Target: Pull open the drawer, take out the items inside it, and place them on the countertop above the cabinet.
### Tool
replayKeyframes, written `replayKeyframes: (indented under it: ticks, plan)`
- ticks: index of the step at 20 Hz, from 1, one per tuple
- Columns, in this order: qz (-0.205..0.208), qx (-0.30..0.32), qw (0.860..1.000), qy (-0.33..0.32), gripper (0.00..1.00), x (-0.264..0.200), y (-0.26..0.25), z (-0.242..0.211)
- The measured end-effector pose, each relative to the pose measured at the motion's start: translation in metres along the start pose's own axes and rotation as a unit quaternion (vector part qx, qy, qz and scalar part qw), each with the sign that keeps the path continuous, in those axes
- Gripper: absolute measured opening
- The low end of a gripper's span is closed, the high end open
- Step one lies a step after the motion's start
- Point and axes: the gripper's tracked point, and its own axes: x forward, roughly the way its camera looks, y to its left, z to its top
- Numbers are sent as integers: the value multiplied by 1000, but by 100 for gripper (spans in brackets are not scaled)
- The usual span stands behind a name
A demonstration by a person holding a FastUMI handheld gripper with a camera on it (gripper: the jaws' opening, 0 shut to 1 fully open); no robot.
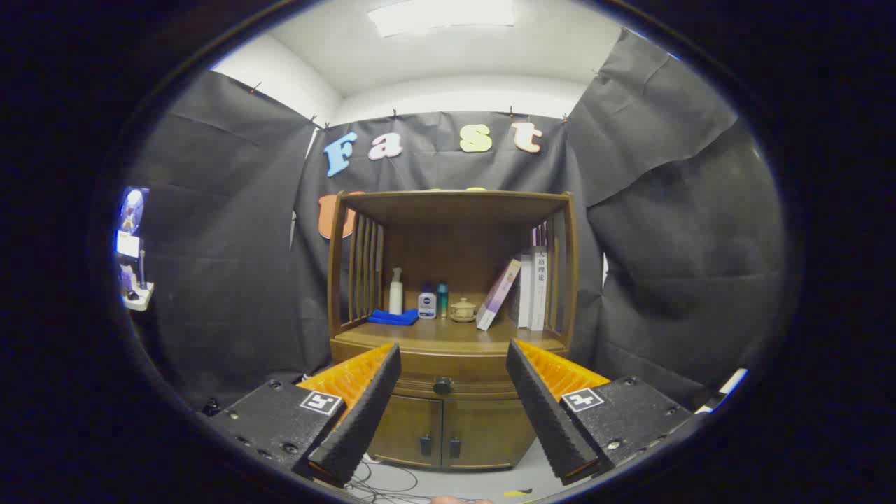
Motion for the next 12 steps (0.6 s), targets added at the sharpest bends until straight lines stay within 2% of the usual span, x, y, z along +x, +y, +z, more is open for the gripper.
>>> replayKeyframes:
  ticks: [12]
  plan:
    - [21, -7, 1000, 7, 99, 20, 29, -10]
